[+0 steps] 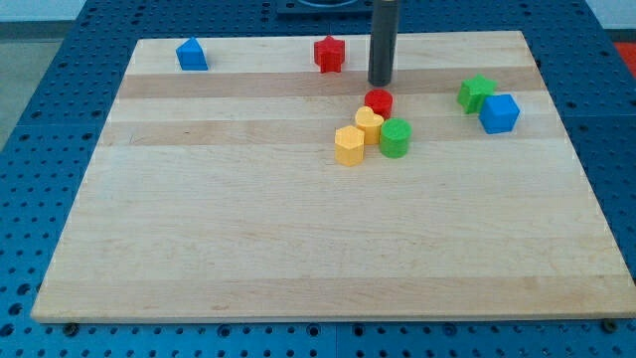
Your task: Slide blue cube towards group of blocks
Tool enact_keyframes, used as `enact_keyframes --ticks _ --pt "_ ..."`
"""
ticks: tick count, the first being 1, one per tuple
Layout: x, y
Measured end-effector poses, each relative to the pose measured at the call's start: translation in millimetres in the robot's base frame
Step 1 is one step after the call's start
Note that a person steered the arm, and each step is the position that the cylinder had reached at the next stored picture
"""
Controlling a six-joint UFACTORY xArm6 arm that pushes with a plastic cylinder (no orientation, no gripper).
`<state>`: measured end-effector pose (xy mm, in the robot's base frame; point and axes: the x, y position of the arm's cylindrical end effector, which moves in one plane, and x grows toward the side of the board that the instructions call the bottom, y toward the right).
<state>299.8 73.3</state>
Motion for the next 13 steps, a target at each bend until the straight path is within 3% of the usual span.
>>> enact_keyframes --ticks 5,6,8,9,13 --pt "133 58" --pt "139 103" --pt "128 195" --pt "108 204" --pt "69 158"
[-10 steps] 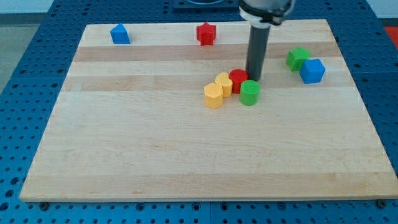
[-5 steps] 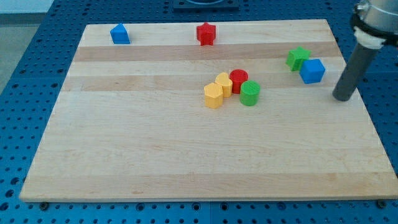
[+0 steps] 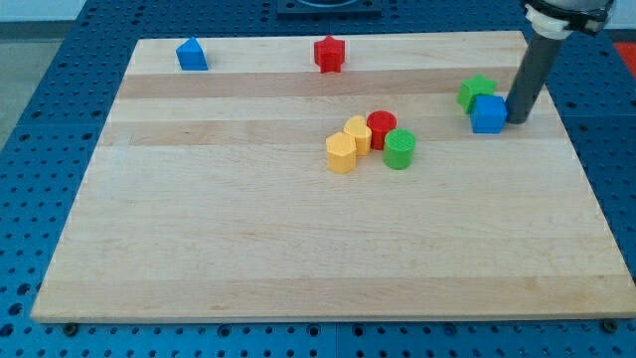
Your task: Slide blue cube towards group of blocks
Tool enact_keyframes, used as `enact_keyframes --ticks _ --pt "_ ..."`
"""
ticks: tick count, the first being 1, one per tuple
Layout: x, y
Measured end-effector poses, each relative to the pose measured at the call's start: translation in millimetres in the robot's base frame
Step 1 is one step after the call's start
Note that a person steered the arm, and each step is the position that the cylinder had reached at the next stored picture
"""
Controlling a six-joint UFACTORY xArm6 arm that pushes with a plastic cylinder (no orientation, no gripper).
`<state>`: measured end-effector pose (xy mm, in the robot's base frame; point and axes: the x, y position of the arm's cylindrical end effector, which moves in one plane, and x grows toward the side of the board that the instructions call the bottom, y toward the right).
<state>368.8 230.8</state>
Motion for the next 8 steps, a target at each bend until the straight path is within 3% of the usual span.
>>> enact_keyframes --ticks 3,6,8 --pt "0 -45" --pt "-28 -26" --pt "-28 -69"
